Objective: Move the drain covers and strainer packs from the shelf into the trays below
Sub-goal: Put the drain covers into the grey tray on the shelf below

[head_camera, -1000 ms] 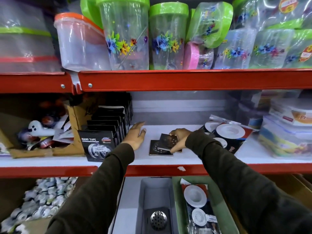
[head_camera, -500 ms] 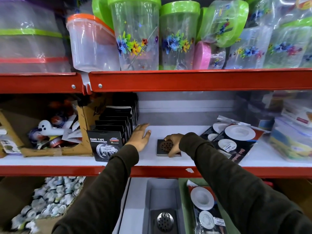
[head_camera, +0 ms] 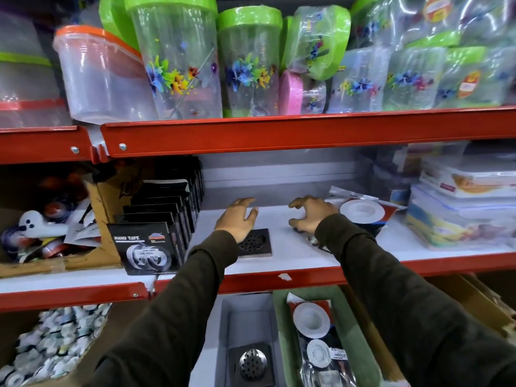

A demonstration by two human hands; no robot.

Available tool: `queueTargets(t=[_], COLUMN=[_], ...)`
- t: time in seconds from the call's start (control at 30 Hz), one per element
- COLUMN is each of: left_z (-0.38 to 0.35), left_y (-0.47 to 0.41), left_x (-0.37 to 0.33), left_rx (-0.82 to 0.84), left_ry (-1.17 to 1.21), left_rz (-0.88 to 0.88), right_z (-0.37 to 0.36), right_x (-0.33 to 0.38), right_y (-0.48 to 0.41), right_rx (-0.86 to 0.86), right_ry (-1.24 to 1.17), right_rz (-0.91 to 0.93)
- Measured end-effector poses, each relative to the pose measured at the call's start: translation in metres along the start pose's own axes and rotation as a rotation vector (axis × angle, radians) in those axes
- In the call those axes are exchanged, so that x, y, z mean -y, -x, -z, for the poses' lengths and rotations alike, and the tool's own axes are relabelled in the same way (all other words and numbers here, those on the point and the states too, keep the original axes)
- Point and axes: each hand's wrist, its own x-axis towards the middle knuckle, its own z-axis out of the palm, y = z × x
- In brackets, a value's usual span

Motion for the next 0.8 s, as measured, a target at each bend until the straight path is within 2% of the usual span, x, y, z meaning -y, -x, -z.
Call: queueTargets(t=[0.1, 0.2, 0.23, 0.27, 0.33, 0.4, 0.5, 0.57, 0.67, 0.8], left_z=[-0.02, -0.041, -0.043, -0.077, -0.093, -0.105, -0.11, -0.115, -0.115, -0.1], left_y=[-0.011, -0.02, -0.02, -0.033, -0.036, -0.039, -0.044, -0.047, -0.057, -0.072], left_x=[-0.033, -0.054, -0.053, -0.104, -0.121, -0.124, -0.119, -0.125, -0.128, -0.131], left_rx=[0.027, 0.043, 0.078, 0.152, 0.246, 0.275, 0.276, 0.277, 0.227, 0.129], left_ry=[0.055, 0.122, 0.096, 0.132, 0.113, 0.065, 0.042, 0.065, 0.184, 0.206], left_rz=[-0.033, 0.003, 0.022, -0.003, 0.032, 0.075, 0.105, 0.14, 0.185, 0.24], right_z=[0.006, 0.01, 0.004, 0.022, 0.02, 0.014, -0.001, -0.007, -0.003, 0.005], right_x=[-0.036, -0.06, -0.063, -0.116, -0.137, -0.142, -0.136, -0.145, -0.145, -0.142], right_y=[0.006, 0.015, 0.013, 0.034, 0.042, 0.045, 0.045, 0.044, 0.039, 0.012], right_rx=[-0.144, -0.194, -0.216, -0.246, -0.245, -0.205, -0.261, -0.31, -0.353, -0.332], right_ry=[-0.051, 0.003, -0.003, -0.028, -0.144, -0.355, -0.767, -0.944, -1.047, -1.133], right_rz=[-0.181, -0.413, -0.491, -0.661, -0.782, -0.812, -0.826, -0.811, -0.728, -0.657])
